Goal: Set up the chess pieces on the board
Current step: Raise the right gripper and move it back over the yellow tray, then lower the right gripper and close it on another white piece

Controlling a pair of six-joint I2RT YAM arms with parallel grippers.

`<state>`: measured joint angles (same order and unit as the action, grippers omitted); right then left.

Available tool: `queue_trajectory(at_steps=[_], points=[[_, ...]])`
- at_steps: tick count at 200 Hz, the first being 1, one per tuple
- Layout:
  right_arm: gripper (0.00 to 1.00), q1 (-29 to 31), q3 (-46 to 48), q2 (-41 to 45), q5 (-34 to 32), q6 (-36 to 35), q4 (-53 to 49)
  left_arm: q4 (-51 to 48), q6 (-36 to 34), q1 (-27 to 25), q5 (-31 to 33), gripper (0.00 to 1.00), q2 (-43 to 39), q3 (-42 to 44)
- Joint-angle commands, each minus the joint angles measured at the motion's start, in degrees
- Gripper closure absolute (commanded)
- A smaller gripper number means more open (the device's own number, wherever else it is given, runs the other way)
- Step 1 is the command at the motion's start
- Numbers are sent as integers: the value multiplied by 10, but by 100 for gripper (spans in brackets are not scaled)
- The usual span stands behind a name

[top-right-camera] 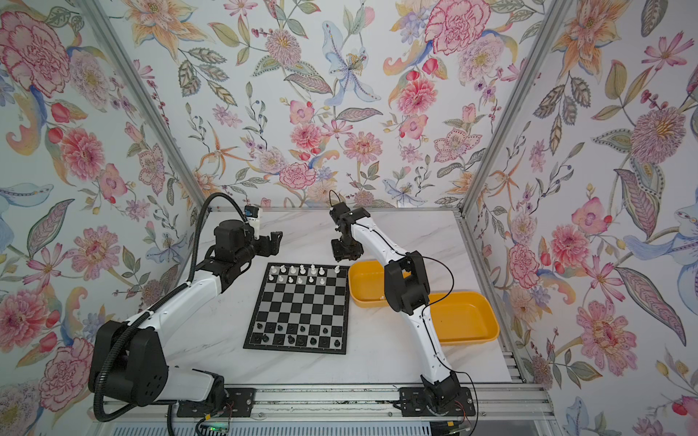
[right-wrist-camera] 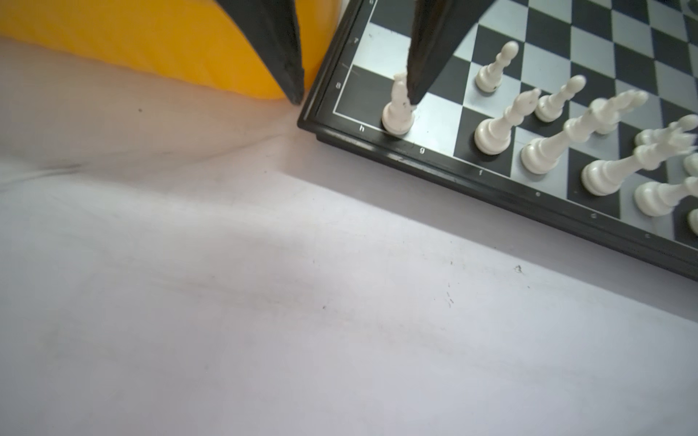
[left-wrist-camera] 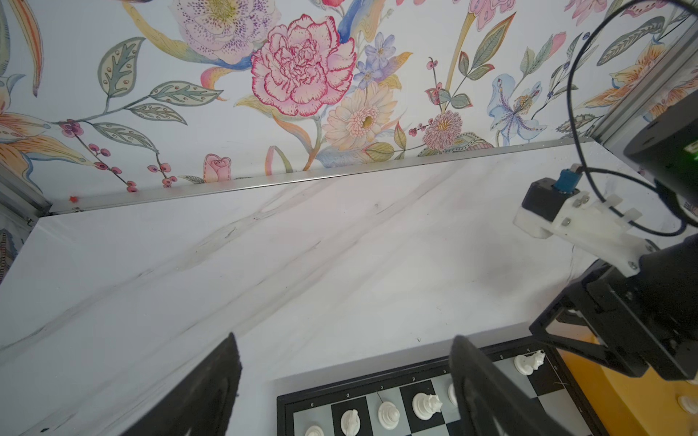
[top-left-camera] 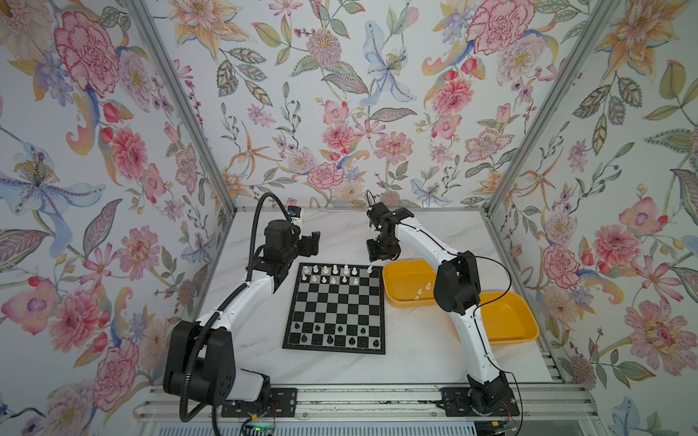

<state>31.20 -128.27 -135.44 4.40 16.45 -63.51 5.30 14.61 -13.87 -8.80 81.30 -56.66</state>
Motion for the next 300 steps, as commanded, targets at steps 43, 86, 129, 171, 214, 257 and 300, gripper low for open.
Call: queue_trajectory(at_steps=[43,86,129,171,214,257,300], points=[[55,-40,41,101,-20,-8,-10,16,9,-18,-25,12,37,-46],[60,-81,223,200,-52,10,31,11,-25,-86,-6,12,77,-100],[62,-127,403,283,-49,35,91,-2,-49,-144,-20,11,151,-170],[65,-153,485,303,-43,42,122,-10,-44,-177,-31,12,195,-215],[69,-163,501,298,-40,39,135,-18,-38,-187,-27,12,214,-239],[70,-178,509,286,-32,31,146,-15,-27,-189,-18,13,215,-238],[72,-183,504,276,-22,24,152,-17,-24,-188,-6,13,212,-236]])
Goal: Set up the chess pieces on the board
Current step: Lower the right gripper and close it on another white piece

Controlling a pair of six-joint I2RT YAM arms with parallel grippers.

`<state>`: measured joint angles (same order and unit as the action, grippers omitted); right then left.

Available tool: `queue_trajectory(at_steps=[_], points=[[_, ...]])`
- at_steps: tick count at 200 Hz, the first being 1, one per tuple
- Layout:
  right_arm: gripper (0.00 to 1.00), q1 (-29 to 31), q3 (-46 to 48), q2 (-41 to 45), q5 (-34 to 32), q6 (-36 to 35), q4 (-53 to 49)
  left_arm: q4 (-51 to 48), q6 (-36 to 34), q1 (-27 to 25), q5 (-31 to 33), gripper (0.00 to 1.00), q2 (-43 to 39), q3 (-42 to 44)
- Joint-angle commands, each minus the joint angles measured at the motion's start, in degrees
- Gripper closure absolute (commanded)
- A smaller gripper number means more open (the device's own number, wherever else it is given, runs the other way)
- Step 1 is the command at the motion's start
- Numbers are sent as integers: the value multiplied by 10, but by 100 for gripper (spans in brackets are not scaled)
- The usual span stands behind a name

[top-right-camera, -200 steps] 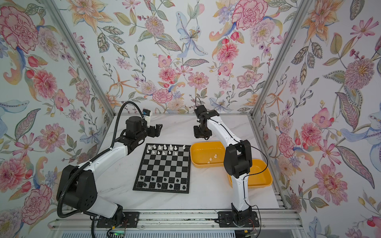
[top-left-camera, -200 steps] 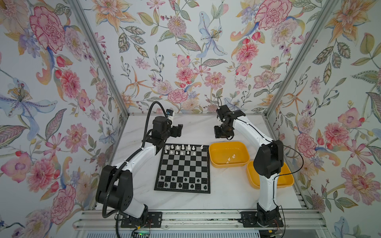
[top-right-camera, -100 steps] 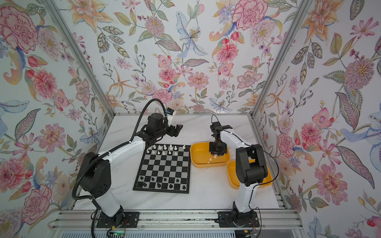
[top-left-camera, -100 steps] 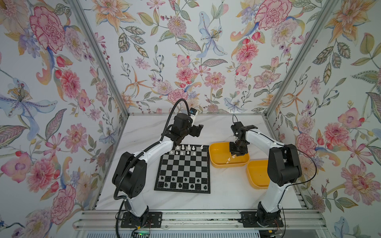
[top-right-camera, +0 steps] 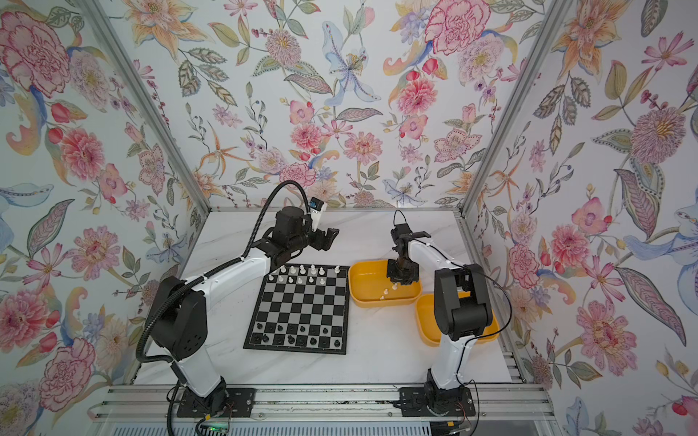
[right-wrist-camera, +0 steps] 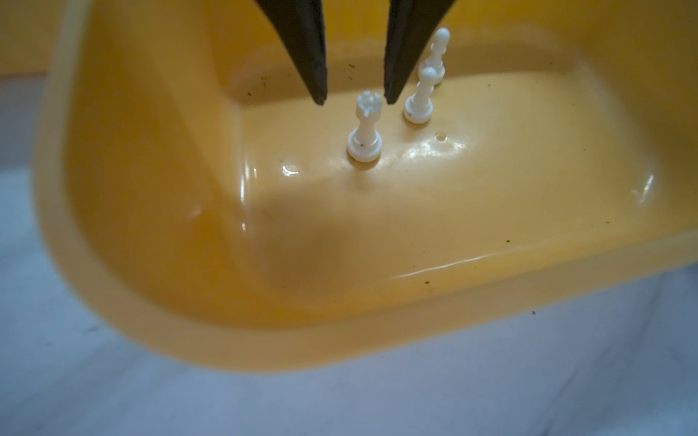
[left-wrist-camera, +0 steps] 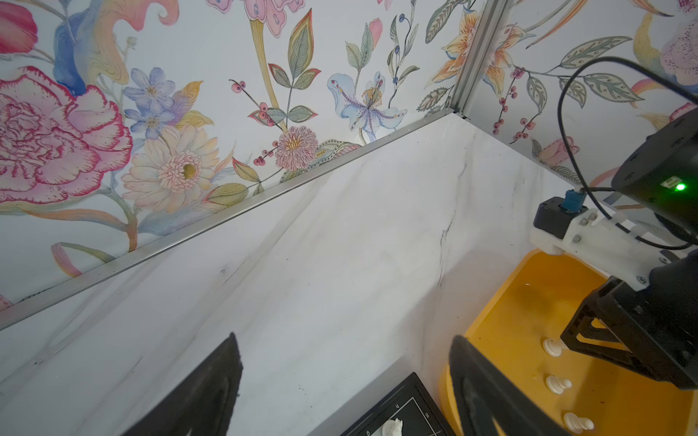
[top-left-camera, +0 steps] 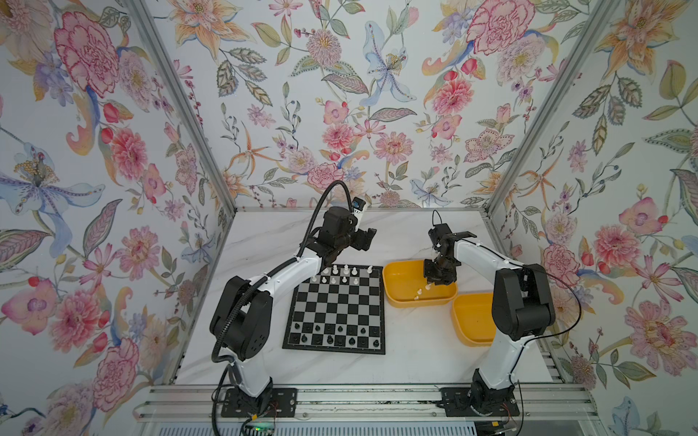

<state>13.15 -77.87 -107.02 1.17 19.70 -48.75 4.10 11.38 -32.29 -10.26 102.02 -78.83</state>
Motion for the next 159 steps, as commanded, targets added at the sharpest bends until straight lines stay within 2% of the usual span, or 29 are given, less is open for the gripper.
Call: queue_trajectory(at_steps=[1,159], points=[[72,-3,-1,-8,11,-8,5,-6,8,-5,9,13,5,-15],[79,1,-8,-39,28,-8,17,-34,-8,-5,27,13,11,-32]])
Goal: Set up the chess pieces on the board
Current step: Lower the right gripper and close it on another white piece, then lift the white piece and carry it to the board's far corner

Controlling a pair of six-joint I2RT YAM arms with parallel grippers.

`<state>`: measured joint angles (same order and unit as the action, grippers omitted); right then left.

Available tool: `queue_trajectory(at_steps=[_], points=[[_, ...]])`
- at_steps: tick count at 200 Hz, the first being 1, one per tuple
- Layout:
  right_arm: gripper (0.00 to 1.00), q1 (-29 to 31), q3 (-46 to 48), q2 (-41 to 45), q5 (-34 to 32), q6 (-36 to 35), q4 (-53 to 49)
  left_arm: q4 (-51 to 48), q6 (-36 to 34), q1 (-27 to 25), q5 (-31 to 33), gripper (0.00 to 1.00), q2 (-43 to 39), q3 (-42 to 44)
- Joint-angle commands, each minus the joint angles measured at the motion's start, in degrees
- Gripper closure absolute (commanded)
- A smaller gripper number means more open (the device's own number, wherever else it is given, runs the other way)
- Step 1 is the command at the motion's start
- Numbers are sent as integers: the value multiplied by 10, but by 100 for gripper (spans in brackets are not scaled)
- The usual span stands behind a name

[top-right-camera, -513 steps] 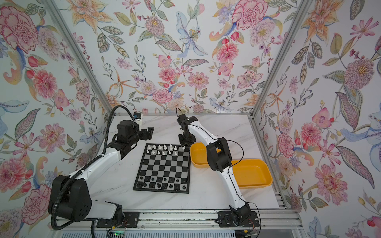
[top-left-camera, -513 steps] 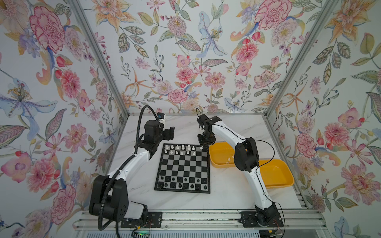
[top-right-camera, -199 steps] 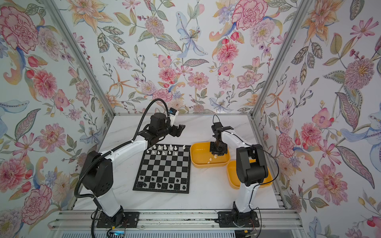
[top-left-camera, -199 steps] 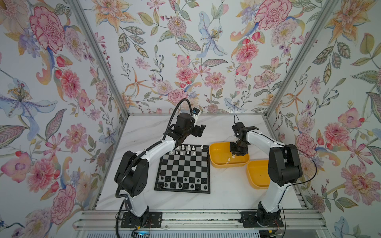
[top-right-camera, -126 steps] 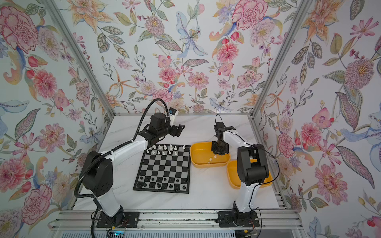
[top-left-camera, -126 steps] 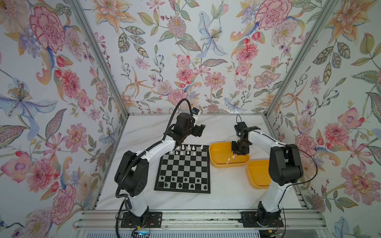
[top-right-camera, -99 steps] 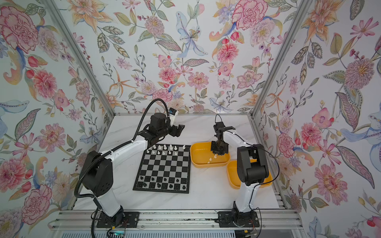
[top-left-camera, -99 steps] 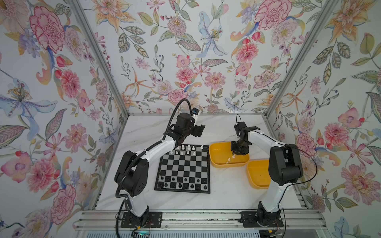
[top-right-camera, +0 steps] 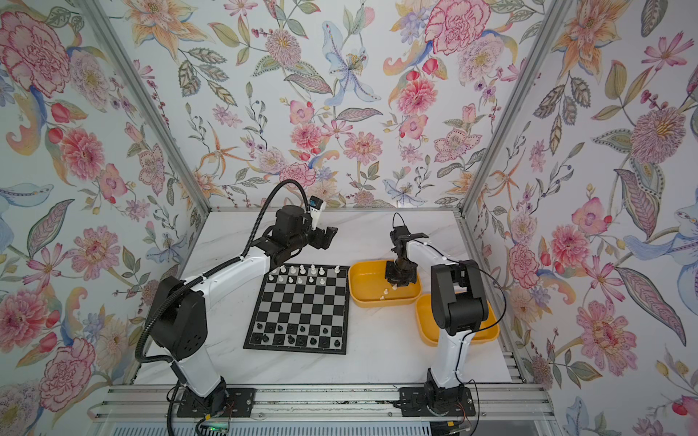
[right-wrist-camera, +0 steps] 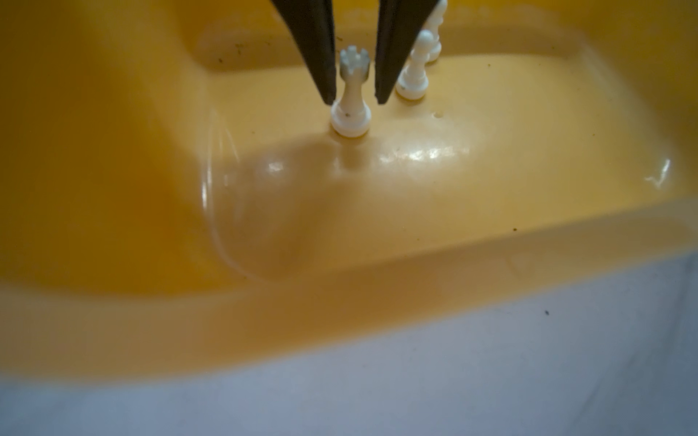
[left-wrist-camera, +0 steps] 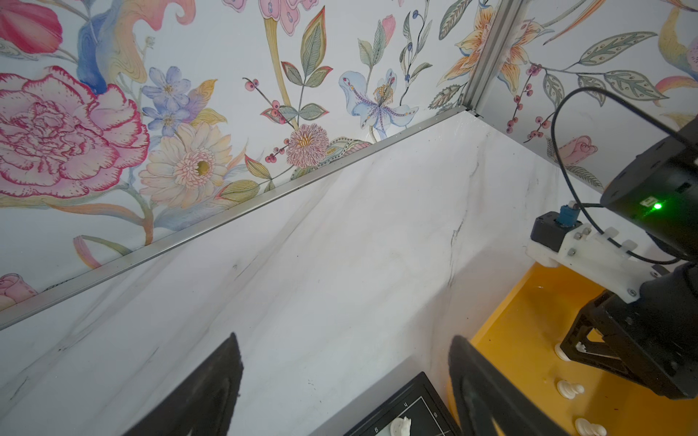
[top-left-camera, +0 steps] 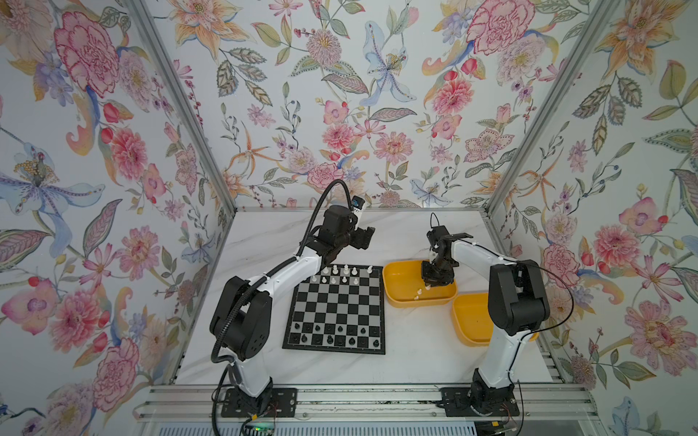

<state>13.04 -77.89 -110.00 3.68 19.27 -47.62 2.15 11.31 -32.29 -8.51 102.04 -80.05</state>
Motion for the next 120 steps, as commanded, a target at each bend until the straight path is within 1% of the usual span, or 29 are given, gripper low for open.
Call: queue_trajectory(at_steps=[1,61,91,120], points=[[79,2,-8,-9,3,-3,6,-14,-8,-5,10,13,11,-20],[79,3,-14,-15,3,-2,7,-20,-16,-4,12,13,11,-23],[87,5,-15,-16,0,0,7,-21,-20,-4,14,13,7,-20],[89,10,-25,-12,-2,0,-5,-20,-21,-2,13,13,3,-14]])
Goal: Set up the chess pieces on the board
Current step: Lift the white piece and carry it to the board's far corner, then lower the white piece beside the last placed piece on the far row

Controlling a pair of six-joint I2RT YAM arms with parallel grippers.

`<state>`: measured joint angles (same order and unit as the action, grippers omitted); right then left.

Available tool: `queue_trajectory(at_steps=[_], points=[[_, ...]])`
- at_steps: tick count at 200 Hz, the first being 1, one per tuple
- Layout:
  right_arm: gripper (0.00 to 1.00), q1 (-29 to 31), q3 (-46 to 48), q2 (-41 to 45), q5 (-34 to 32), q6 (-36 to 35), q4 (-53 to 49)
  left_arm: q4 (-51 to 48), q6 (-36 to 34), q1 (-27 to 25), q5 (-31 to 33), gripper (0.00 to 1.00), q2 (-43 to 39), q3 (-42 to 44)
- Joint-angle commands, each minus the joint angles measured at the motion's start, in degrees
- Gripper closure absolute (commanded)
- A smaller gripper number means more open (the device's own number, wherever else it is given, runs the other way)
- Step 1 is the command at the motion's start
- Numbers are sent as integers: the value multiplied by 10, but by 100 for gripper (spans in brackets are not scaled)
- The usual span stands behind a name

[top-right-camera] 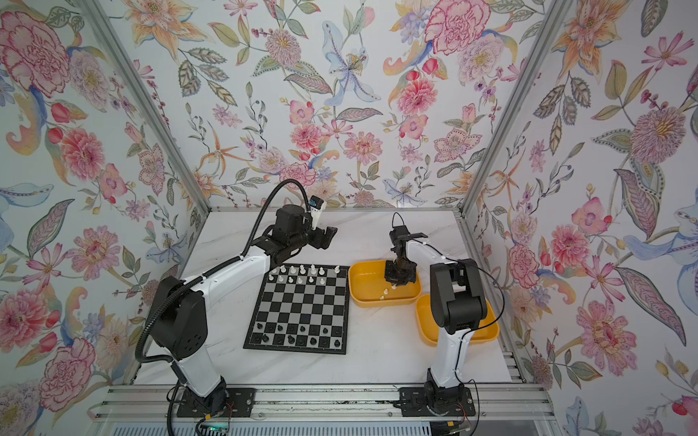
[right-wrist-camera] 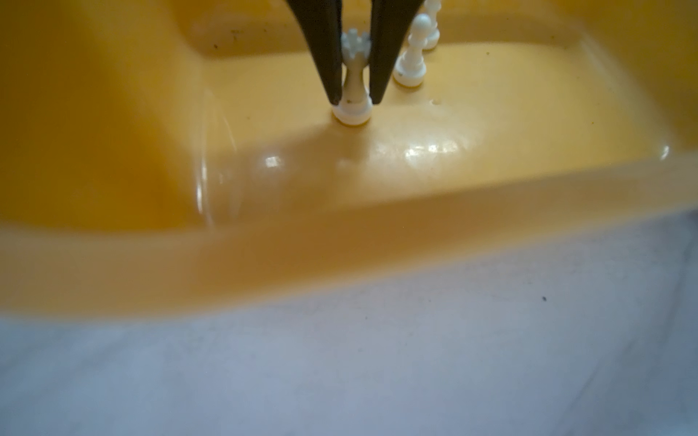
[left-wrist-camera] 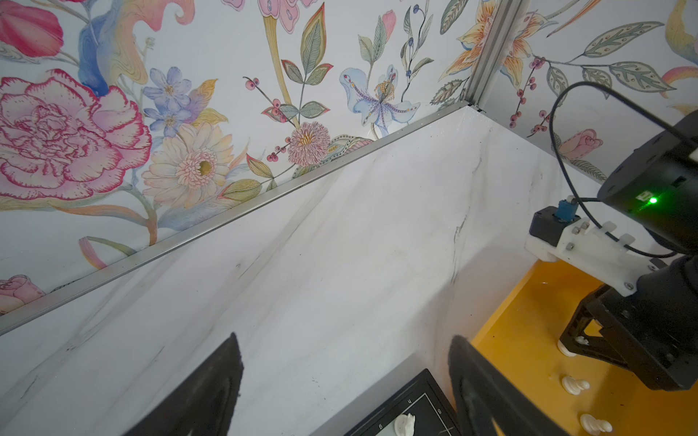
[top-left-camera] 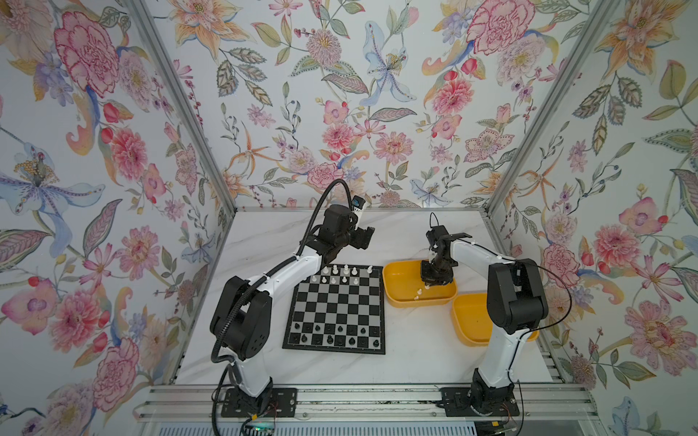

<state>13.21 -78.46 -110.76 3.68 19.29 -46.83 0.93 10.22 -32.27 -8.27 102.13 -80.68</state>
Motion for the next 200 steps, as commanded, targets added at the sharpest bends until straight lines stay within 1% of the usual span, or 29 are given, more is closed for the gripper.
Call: queue_trajectory(at_steps=[1,37,82,139,142,149,172,200], points=[[89,8,-19,-4,-2,0,-13,-8,-10,-2,11,13,2,-7],[89,27,-70,3,-19,-3,-53,-2,-10,10,8,13,-12,16],[89,71,-200,-13,-36,-6,-114,24,2,47,11,13,-61,84],[88,133,-370,-84,-34,-8,-169,44,10,84,18,13,-121,169],[88,136,-377,-88,-32,-9,-170,45,11,84,18,13,-139,173],[88,143,-391,-98,-28,-9,-172,47,12,87,19,13,-148,181],[88,167,-424,-129,-15,-9,-174,50,14,95,22,13,-167,203],[87,185,-440,-162,-8,-9,-176,51,15,103,23,13,-186,221]])
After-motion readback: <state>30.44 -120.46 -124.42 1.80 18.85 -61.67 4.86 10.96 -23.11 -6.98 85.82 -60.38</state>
